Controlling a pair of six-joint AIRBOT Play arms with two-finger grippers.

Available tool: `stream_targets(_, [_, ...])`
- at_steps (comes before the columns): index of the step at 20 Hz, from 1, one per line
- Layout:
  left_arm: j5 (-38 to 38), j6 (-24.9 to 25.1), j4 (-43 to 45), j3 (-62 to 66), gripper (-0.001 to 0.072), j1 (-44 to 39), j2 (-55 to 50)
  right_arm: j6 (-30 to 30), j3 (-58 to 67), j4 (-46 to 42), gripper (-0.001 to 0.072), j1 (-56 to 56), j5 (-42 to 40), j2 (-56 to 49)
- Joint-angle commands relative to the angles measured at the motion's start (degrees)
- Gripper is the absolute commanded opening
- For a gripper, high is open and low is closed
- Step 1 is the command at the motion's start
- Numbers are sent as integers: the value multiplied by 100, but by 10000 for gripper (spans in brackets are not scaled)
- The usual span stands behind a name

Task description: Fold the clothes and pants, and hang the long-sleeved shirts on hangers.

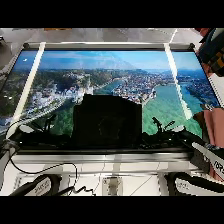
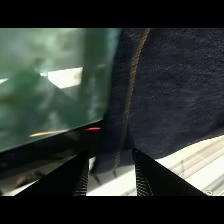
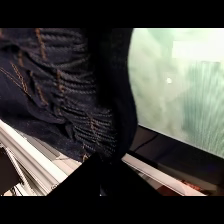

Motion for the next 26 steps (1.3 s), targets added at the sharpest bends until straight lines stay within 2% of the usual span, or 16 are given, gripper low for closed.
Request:
stream_targets(1, [50,28,-42,-17,237,-393,-2,-48,15,33,31,4,39,52])
stream_targets(2, [-20,63,-42,-17,26,-420,-2,-144,72,24,30,4,105,105])
stream_targets(7, [-463,92,-66,529,34,-431,9,-262,940,28,30,7,791,612])
stream_targets(11, [-1202,92,-629,2201,34,-431,321,-258,1978,400,30,7,1292,1416])
stream_targets(14, [-1204,92,-1434,3733,34,-424,879,-256,2931,721,30,7,1429,2096])
stream_targets(16, [-1154,92,-1657,4734,34,-424,1300,-214,3633,935,30,4,1425,2546])
stream_targets(19, [-529,94,-1672,5678,34,-424,2072,92,4516,1502,31,4,1375,3123])
stream_targets(22, [778,94,-1613,5761,34,-424,3003,562,5003,1963,30,7,1346,3624])
stream_targets(24, [1274,92,-1541,5761,34,-424,3412,1016,5069,1980,30,7,1185,3936])
stream_targets(26, [1370,90,-1532,5759,33,-424,3611,1532,5069,1786,30,7,1128,4118])
